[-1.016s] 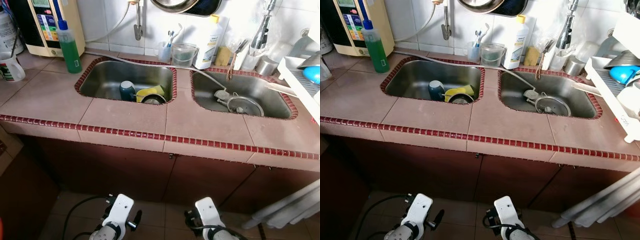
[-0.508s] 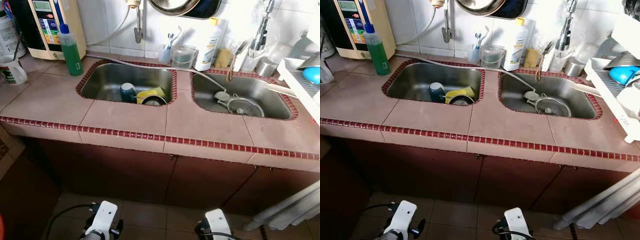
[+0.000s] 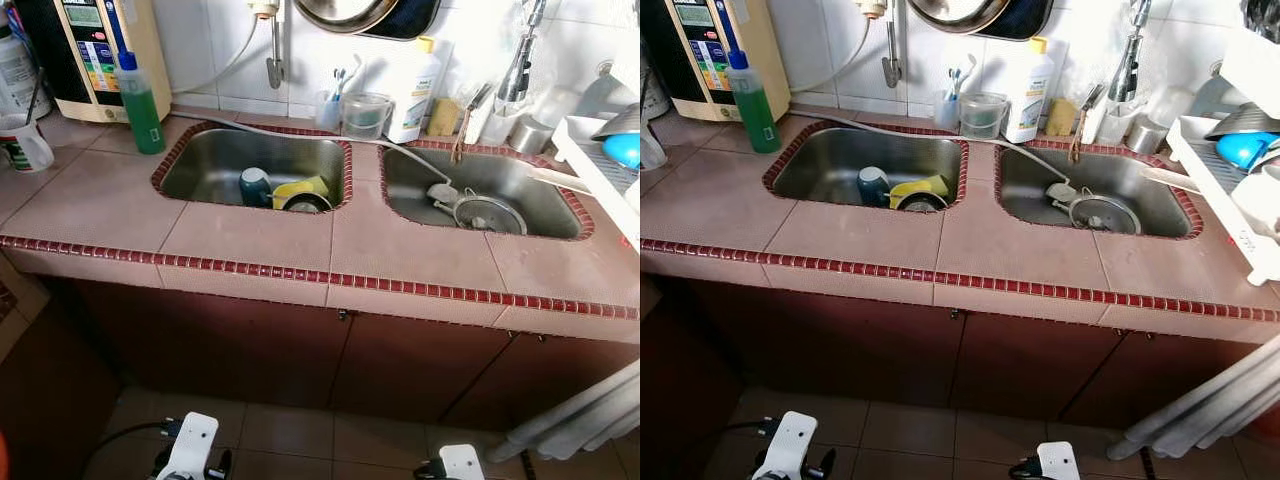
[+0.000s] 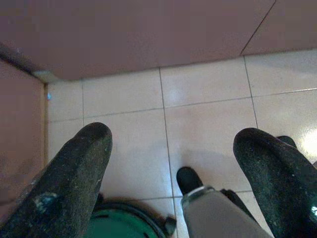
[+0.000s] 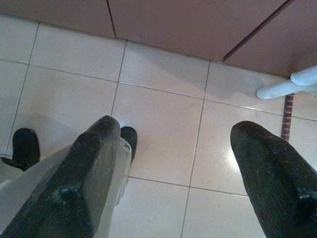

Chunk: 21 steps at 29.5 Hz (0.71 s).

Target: Kitchen organization

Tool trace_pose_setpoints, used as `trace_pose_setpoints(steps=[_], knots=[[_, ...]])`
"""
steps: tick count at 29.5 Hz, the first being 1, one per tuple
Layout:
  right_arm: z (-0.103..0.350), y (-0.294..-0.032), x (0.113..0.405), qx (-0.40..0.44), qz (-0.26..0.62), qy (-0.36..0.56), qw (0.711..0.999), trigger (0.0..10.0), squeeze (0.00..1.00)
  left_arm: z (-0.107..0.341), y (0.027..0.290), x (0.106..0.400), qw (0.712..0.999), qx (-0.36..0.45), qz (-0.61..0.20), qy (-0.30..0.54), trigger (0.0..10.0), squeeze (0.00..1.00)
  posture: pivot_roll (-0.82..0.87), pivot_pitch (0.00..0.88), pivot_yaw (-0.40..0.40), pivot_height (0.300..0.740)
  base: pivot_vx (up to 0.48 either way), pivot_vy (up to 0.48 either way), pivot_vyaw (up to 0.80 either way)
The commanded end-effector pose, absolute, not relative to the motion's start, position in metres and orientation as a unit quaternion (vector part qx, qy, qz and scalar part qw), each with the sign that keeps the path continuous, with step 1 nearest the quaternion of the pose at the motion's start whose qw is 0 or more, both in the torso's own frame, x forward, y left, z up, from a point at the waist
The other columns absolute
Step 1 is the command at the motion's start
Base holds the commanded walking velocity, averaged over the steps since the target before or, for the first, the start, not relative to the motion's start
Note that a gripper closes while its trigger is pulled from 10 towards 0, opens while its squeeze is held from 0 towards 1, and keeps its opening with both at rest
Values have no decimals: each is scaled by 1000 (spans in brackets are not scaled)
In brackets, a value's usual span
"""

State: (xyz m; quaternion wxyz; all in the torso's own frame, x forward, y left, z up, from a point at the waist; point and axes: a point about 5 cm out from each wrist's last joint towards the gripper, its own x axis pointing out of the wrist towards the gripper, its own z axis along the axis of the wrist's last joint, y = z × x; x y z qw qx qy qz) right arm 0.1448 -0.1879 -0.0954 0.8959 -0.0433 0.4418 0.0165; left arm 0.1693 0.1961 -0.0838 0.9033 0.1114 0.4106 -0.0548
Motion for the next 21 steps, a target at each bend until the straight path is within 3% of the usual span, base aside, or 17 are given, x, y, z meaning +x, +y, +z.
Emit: trace_pose_setpoints(steps=[1, 6, 11, 21], knots=[[-96, -189, 144, -43, 9, 446, 894, 10000, 0, -85, 195, 168, 901, 108, -55, 417, 10000, 0, -143, 0, -48, 740, 0, 0, 0], [-97, -188, 143, -46, 8, 448, 893, 10000, 0, -85, 194, 168, 902, 102, -52, 416, 10000, 0, -141, 0, -52, 740, 0, 0, 0], [-97, -187, 142, -48, 9, 450, 892, 10000, 0, -85, 193, 169, 903, 98, -50, 416, 10000, 0, -140, 0, -54, 740, 0, -252, 0], [-98, -187, 140, -51, 11, 454, 889, 10000, 0, -85, 190, 170, 903, 98, -52, 416, 10000, 0, -142, 0, -58, 740, 0, -405, 0]])
